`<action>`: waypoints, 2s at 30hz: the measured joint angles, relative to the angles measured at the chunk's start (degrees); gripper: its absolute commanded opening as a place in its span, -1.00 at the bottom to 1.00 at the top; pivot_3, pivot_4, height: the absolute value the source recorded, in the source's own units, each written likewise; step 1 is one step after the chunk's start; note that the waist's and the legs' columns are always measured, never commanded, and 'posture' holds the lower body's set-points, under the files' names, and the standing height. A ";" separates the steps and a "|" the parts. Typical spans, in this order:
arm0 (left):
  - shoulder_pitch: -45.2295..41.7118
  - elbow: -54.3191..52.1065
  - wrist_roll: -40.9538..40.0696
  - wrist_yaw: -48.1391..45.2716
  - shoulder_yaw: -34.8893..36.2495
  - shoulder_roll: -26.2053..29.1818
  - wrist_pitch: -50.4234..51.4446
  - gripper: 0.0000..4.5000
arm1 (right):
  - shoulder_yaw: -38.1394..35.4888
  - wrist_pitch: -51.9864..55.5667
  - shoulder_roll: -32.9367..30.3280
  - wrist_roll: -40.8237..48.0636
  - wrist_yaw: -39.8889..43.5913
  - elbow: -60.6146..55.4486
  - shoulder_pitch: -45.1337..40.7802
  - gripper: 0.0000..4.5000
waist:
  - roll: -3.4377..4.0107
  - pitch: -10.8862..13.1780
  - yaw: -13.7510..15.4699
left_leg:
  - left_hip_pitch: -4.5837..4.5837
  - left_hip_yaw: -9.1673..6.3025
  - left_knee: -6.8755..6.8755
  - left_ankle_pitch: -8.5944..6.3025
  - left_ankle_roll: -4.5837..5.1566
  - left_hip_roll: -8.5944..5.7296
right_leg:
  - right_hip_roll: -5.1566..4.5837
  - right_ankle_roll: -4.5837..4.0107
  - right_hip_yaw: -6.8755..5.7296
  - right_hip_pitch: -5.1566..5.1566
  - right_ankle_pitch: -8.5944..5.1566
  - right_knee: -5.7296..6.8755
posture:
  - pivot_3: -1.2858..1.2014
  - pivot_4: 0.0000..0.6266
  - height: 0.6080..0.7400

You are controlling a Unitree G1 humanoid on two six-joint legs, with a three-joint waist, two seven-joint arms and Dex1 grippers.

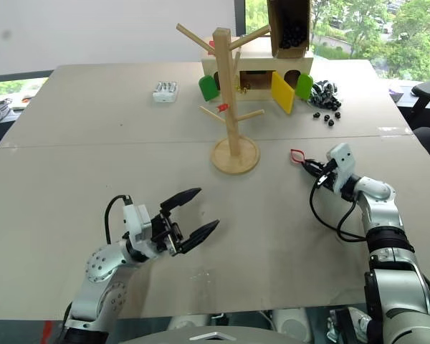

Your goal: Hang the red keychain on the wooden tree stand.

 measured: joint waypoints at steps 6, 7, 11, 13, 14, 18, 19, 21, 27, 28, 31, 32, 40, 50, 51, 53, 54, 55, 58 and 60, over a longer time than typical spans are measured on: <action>-0.09 -6.82 -2.50 6.25 2.87 0.24 4.63 1.00 | -1.73 12.11 -3.50 8.62 2.57 -19.64 0.91 -0.99 | 0.21 0.17 0.07 | -0.12 -0.01 0.00 -0.01 0.01 0.03 | -0.08 0.01 0.02 -0.12 0.01 0.03 | 0.03 -0.52 1.00; -0.47 -8.36 -3.00 7.56 3.83 0.22 5.05 1.00 | -2.46 13.42 -4.49 10.14 2.63 -23.15 0.20 -0.99 | 0.21 0.17 0.08 | -0.12 -0.03 0.00 -0.01 0.01 0.03 | -0.07 0.01 0.00 -0.12 0.01 0.02 | 0.03 -0.52 1.00; -3.45 -13.78 -5.32 14.23 6.55 -0.70 8.44 1.00 | -4.37 18.69 -7.12 15.26 2.32 -36.83 -1.05 -0.99 | 0.09 0.10 0.25 | -0.09 -0.12 0.00 -0.01 0.01 0.02 | -0.04 0.01 -0.09 -0.02 0.00 -0.02 | 0.03 -0.52 1.00; -4.27 -15.95 -6.50 16.68 7.17 -0.46 10.72 1.00 | -4.05 21.09 -7.28 16.40 2.07 -40.13 -0.30 -0.99 | 0.08 0.11 0.28 | -0.10 -0.11 0.00 -0.01 0.01 0.00 | -0.05 0.01 -0.07 -0.02 0.00 -0.02 | 0.03 -0.52 1.00; -4.50 -17.61 -7.36 18.10 7.50 0.01 12.38 1.00 | -3.75 22.77 -7.41 16.99 1.71 -42.00 0.28 -0.99 | 0.08 0.11 0.27 | -0.10 -0.11 0.01 -0.01 0.01 -0.01 | -0.06 0.01 -0.05 -0.02 0.01 -0.02 | 0.03 -0.52 1.00; -5.71 -21.43 -10.75 21.49 9.86 2.45 17.32 1.00 | -2.20 26.13 -7.58 17.30 -0.47 -48.23 -0.04 -0.99 | 0.08 0.11 0.20 | -0.09 -0.11 0.01 0.00 0.00 -0.01 | -0.02 0.01 -0.05 -0.04 0.00 0.00 | 0.03 -0.52 1.00; -6.57 -21.75 -12.25 22.13 11.02 3.11 18.58 1.00 | -1.43 26.02 -7.12 16.88 -1.50 -49.66 -0.72 -0.99 | 0.08 0.12 0.13 | -0.08 -0.12 0.01 0.00 0.00 0.00 | 0.01 0.01 -0.05 -0.04 0.00 0.00 | 0.03 -0.52 1.00; -7.57 -21.85 -13.56 22.47 12.36 4.18 19.65 1.00 | -0.35 25.23 -6.04 15.91 -2.74 -50.71 -1.60 -0.99 | 0.08 0.11 0.11 | -0.08 -0.12 0.01 0.00 -0.01 -0.01 | 0.02 0.01 -0.06 -0.03 0.00 0.00 | 0.03 -0.52 1.00; -8.72 -21.18 -16.56 22.10 15.80 6.35 21.54 1.00 | 5.27 20.72 -2.55 10.28 -5.75 -51.19 -2.25 -0.99 | 0.06 0.12 0.28 | -0.09 -0.07 0.01 0.15 -0.26 -0.04 | 0.00 0.01 -0.04 -0.03 0.00 -0.03 | 0.03 -0.52 1.00; -8.70 -20.73 -16.83 21.80 15.87 6.68 21.94 1.00 | 5.91 20.19 -2.18 9.71 -6.03 -51.42 -2.26 -0.99 | 0.06 0.13 0.33 | -0.09 -0.07 0.01 0.15 -0.26 -0.04 | 0.00 0.02 -0.04 -0.03 0.00 -0.03 | 0.03 -0.52 1.00; -8.67 -19.72 -16.93 21.12 16.00 6.97 22.41 1.00 | 7.56 19.01 -0.91 8.41 -6.48 -52.64 -2.26 -0.99 | 0.06 0.13 0.23 | -0.08 -0.07 0.01 0.15 -0.26 -0.04 | 0.02 0.01 -0.04 -0.03 0.00 -0.02 | 0.03 -0.52 1.00; -8.67 -19.58 -16.94 20.97 16.00 6.98 22.47 1.00 | 7.99 18.70 -0.57 8.17 -6.53 -52.90 -2.26 -0.99 | 0.06 0.13 0.21 | -0.08 -0.07 0.01 0.15 -0.26 -0.04 | 0.02 0.01 -0.04 -0.04 0.00 -0.02 | 0.03 -0.52 1.00; -8.68 -18.56 -16.65 19.97 15.88 6.81 22.45 1.00 | 10.45 17.05 1.79 7.24 -7.02 -54.58 -2.23 -0.99 | 0.05 0.13 0.20 | -0.08 -0.07 0.01 0.15 -0.26 -0.03 | 0.02 0.01 -0.04 -0.04 0.00 -0.02 | 0.03 -0.52 1.00; -8.40 -18.05 -15.81 19.72 15.66 6.00 22.41 1.00 | 12.73 14.45 5.13 3.87 -8.09 -49.31 -3.68 -0.99 | 0.05 0.13 0.12 | -0.08 -0.07 0.01 0.15 -0.27 -0.03 | 0.02 0.00 -0.04 -0.04 0.00 -0.02 | 0.03 -0.52 1.00; -8.41 -18.05 -15.78 19.73 15.66 5.96 22.41 1.00 | 12.73 13.72 5.53 3.49 -8.22 -48.28 -4.13 -0.99 | 0.05 0.13 0.09 | -0.08 -0.07 0.01 0.15 -0.27 -0.03 | 0.02 0.00 -0.04 -0.04 0.00 -0.02 | 0.03 -0.52 1.00; -8.41 -18.05 -15.74 19.73 15.66 5.84 22.40 1.00 | 12.72 12.66 5.82 3.04 -8.51 -46.79 -4.40 -0.99 | 0.05 0.13 0.12 | -0.08 -0.07 0.01 0.15 -0.27 -0.03 | 0.02 0.00 -0.05 -0.04 0.00 -0.02 | 0.03 -0.52 1.00; -8.40 -18.05 -15.73 19.74 15.66 5.76 22.40 1.00 | 12.72 12.12 5.93 2.84 -8.60 -45.96 -4.44 -0.99 | 0.05 0.13 0.12 | -0.08 -0.07 0.01 0.15 -0.27 -0.03 | 0.02 0.00 -0.05 -0.04 0.00 -0.02 | 0.03 -0.52 1.00; -8.40 -18.05 -15.71 19.76 15.66 5.68 22.40 1.00 | 12.72 11.60 6.10 2.27 -8.63 -44.92 -4.45 -0.99 | 0.05 0.13 0.10 | -0.09 -0.06 0.01 0.15 -0.27 -0.03 | 0.02 0.00 -0.04 -0.04 0.00 -0.02 | 0.03 -0.52 1.00; -8.39 -18.05 -15.66 19.76 15.66 5.54 22.38 1.00 | 12.74 10.38 6.30 1.09 -8.71 -42.45 -4.45 -0.83 | 0.05 0.13 0.09 | -0.08 -0.06 0.01 0.15 -0.27 -0.03 | 0.02 0.00 -0.04 -0.05 0.00 -0.02 | 0.03 -0.52 1.00; -8.40 -18.05 -15.61 19.76 15.66 5.52 22.37 1.00 | 12.74 9.60 6.59 0.70 -8.72 -41.27 -4.47 -0.49 | 0.05 0.13 0.04 | -0.08 -0.06 0.00 0.15 -0.27 -0.03 | 0.02 0.00 -0.04 -0.05 0.00 -0.02 | 0.03 -0.52 1.00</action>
